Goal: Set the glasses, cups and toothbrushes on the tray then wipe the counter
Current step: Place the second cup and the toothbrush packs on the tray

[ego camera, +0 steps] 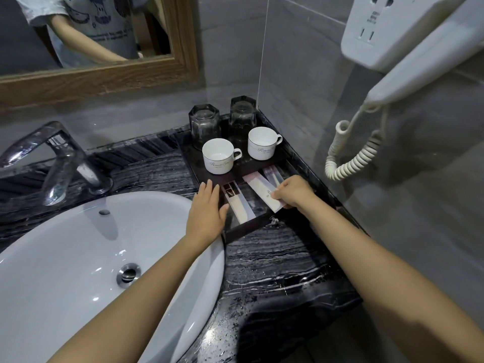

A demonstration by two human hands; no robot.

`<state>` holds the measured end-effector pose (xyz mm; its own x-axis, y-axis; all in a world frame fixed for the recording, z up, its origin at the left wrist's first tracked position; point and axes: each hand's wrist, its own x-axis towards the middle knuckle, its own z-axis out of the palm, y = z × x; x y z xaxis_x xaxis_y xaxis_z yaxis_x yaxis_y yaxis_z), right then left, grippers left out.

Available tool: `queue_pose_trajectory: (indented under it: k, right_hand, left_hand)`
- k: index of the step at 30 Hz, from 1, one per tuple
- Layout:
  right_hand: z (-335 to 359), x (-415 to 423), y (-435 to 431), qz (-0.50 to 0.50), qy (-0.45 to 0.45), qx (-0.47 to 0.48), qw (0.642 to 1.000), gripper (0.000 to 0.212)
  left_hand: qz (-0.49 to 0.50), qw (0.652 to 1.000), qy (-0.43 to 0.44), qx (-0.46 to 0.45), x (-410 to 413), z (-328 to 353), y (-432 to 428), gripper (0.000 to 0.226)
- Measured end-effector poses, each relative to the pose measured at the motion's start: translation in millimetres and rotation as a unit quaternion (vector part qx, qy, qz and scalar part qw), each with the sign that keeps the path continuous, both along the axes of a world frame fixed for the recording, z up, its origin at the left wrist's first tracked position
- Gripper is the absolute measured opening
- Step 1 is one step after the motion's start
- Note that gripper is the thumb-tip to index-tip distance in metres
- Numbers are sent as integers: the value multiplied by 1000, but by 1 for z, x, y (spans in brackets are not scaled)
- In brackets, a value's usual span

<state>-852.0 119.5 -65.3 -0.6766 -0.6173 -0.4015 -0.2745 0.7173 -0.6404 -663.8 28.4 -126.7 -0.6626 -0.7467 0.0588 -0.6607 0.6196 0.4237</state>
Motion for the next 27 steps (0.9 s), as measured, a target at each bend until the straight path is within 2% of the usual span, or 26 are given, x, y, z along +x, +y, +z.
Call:
queue_pose_trajectory:
  k: [2,10,14,19,22,25,27]
  right_hand:
    - [-6,-2,-9,7,21,27,999,17]
    - [-15,-9,-31,78,96,108,986,19]
    - [-26,-11,-36,132,80,139,978,31]
    - [-31,-12,-36,175,138,180,958,25]
    - [-28,-7,-33,189,184,169,950,11]
    - [-25,-2,-25,201,213,136,946,21]
    - [-20,1,-12,207,203,77,954,24]
  left_hand:
    - [-5,1000,-1,-10,2,-4,-1,57]
    - [-10,1000,-2,-20,4,-9,-1,59]
    - [-9,1000,4,-18,4,-10,-2,59]
    - [-11,1000,10,-14,4,-10,-2,59]
    - [-13,1000,9,-15,4,-11,-1,59]
    - [-15,1000,6,-15,5,-10,0,59]
    - [-17,1000,3,-13,5,-9,0,59]
